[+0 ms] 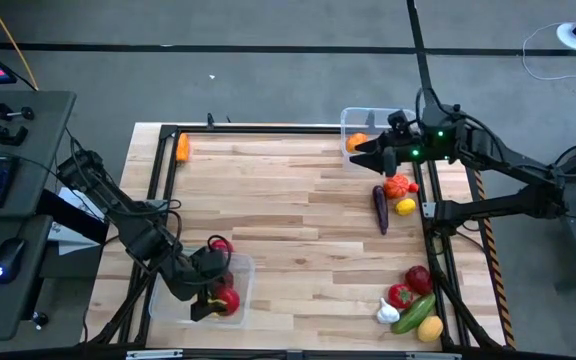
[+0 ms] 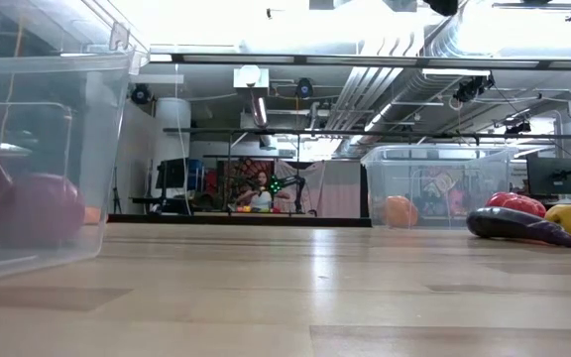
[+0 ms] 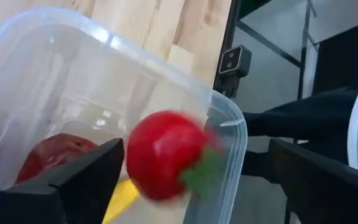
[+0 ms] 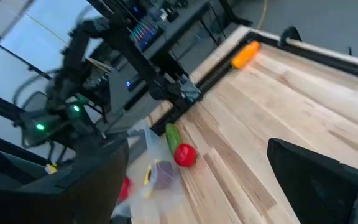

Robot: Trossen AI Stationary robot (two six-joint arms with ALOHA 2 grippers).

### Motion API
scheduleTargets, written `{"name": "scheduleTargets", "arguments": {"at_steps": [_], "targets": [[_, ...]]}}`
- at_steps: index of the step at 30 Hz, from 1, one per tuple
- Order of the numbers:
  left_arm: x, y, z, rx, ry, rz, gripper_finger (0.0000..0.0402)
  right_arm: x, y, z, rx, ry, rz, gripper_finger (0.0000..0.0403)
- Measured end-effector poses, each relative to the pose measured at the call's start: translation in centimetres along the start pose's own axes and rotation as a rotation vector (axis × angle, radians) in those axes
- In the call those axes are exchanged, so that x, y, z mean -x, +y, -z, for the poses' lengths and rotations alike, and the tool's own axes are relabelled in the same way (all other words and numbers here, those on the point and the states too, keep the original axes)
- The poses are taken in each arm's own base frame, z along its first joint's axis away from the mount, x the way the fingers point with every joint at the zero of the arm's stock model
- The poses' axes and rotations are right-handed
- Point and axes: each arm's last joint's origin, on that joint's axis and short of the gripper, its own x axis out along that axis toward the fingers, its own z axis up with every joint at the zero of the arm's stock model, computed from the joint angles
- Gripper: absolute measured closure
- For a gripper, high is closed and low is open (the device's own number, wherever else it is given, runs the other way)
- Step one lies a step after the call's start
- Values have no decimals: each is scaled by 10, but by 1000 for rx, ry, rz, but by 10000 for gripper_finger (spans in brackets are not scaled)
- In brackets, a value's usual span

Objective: Sort produce into baskets
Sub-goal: Put the left red tomato into the bottom transparent bin, then put the purple eggplant into the top transparent bin

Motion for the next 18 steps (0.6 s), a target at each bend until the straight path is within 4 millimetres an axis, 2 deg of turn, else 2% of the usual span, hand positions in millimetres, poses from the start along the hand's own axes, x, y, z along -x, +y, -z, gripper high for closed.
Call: {"name": "scheduleTargets", "arguments": {"at_steps": [6, 9, 13, 16, 18], "targets": [[3, 2, 0, -55, 45, 19, 6, 0, 4, -5, 11, -52, -40, 25], [11, 5, -4, -18, 96, 70, 6, -4, 0, 0, -6, 9, 1, 25], [32, 14, -9, -32, 63, 81, 6, -21, -18, 27, -132, 279, 231, 25], [47, 32, -15, -33, -4, -25, 6, -26, -33, 59, -163, 533, 514, 25], [55, 47, -26, -42, -73, -109, 6, -28, -41, 79, -174, 632, 669, 25]]}}
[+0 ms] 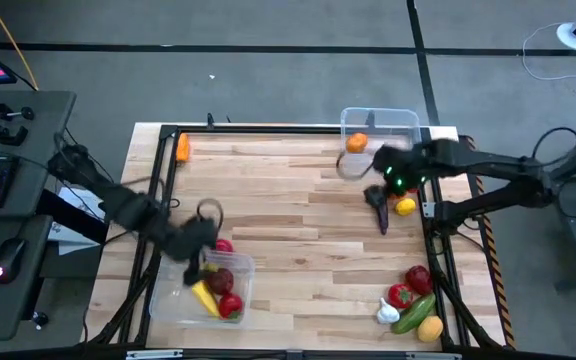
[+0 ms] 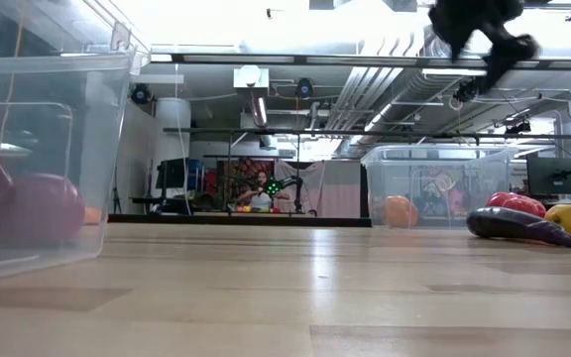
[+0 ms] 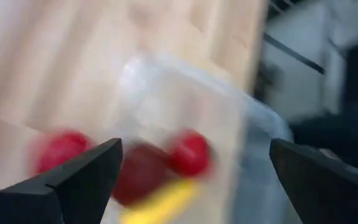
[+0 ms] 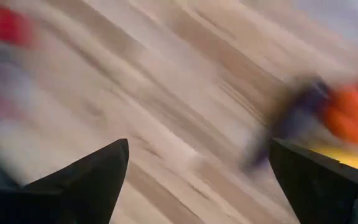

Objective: Sort produce into baskets
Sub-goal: Put the purple eggplant into the top transparent bin

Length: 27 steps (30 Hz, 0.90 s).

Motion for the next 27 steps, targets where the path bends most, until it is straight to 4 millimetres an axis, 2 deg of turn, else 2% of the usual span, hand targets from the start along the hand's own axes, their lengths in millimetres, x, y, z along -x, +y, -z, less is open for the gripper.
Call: {"name": "scheduleTargets", "arguments": {"at_steps": [5, 8, 12, 18, 22, 27], "targets": [[8, 44, -41, 11, -229, -218, 6, -42, -11, 16, -159, 53, 116, 25], [7, 68, -69, 31, -321, -266, 6, -70, -22, 23, -238, 82, 164, 25], [12, 95, -95, 62, -429, -305, 6, -101, -36, 26, -323, 46, 186, 25], [22, 127, -119, 204, -594, -369, 6, -136, -60, 29, -363, 5, 290, 25], [24, 142, -128, 329, -671, -391, 6, -146, -70, 29, -331, -19, 346, 25], [22, 151, -134, 409, -711, -391, 6, -155, -72, 27, -312, -58, 311, 25]]}}
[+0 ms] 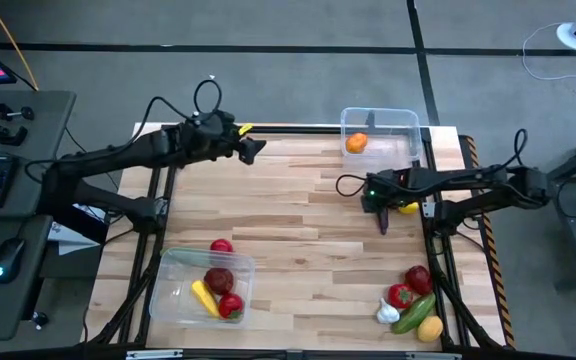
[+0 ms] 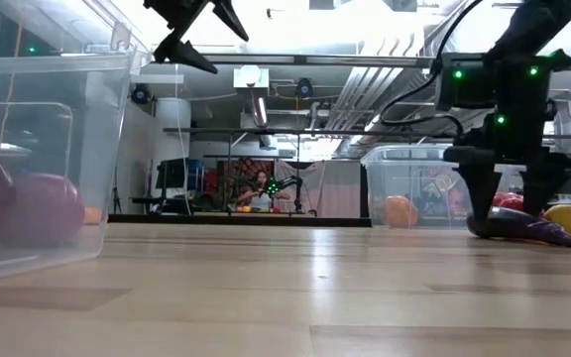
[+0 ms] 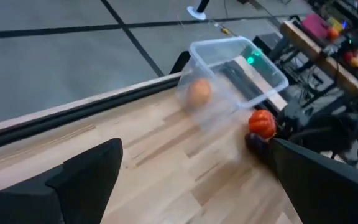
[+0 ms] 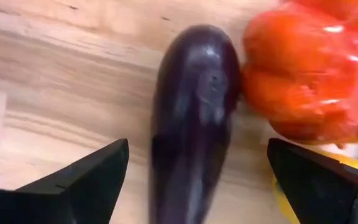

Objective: Sort produce into baskets
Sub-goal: Put the purple eggplant into the top transparent bin

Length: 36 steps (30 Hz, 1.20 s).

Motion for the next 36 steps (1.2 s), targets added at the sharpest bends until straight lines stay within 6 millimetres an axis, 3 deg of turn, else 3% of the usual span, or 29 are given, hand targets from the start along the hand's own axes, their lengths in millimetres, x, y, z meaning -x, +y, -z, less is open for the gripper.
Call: {"name": "scheduleTargets", "arguments": {"at_steps": [6, 12, 15, 19, 24, 28, 32, 36], "targets": [[-11, 1, -1, 32, -11, -12, 6, -13, 3, 1, 9, 15, 24, 54], [-16, 4, -7, 51, -39, -9, 6, -16, 11, 7, 48, 41, 6, 131], [-11, 9, -12, 32, -46, -1, 6, -5, 18, 11, 86, 54, -32, 193], [3, 18, -23, 10, -100, -8, 6, 35, 35, 6, 158, -17, -168, 279], [20, 31, -35, -18, -168, -33, 6, 111, 49, -26, 110, -357, -320, 285], [25, 39, -41, -64, -195, -58, 6, 155, 41, -60, 83, -574, -242, 284], [26, 42, -43, -119, -171, -11, 6, 173, 29, -100, 96, -638, -88, 262], [25, 43, -43, -169, -126, 66, 6, 170, 19, -134, 156, -616, 68, 257]]}}
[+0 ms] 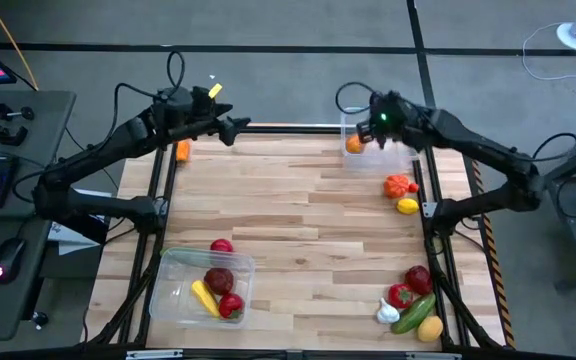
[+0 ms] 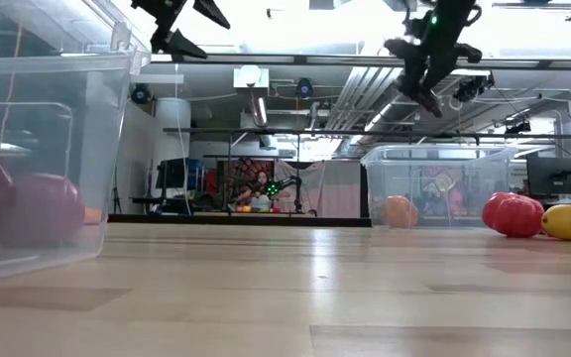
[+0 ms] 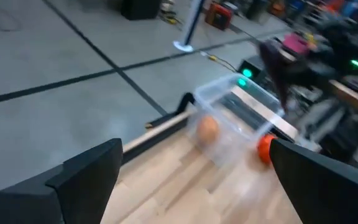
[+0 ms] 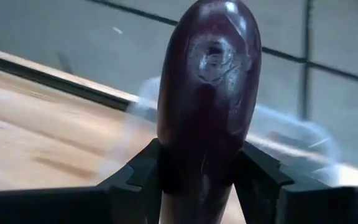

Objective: Sort produce into baskets
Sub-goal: Put the purple eggplant into the top transparent bin, then put the top yellow lemon into the bottom transparent bin

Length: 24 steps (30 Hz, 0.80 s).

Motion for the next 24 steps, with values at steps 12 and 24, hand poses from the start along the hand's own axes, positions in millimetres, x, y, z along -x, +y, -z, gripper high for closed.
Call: {"name": "scheduleTargets", "arguments": {"at_steps": [12, 24], "targets": [[2, 4, 17, -80, 187, 11, 6, -38, 3, -17, 438, 206, -6, 218], [2, 4, 16, -80, 182, 9, 6, -33, -3, -13, 532, 374, 69, 84]]}}
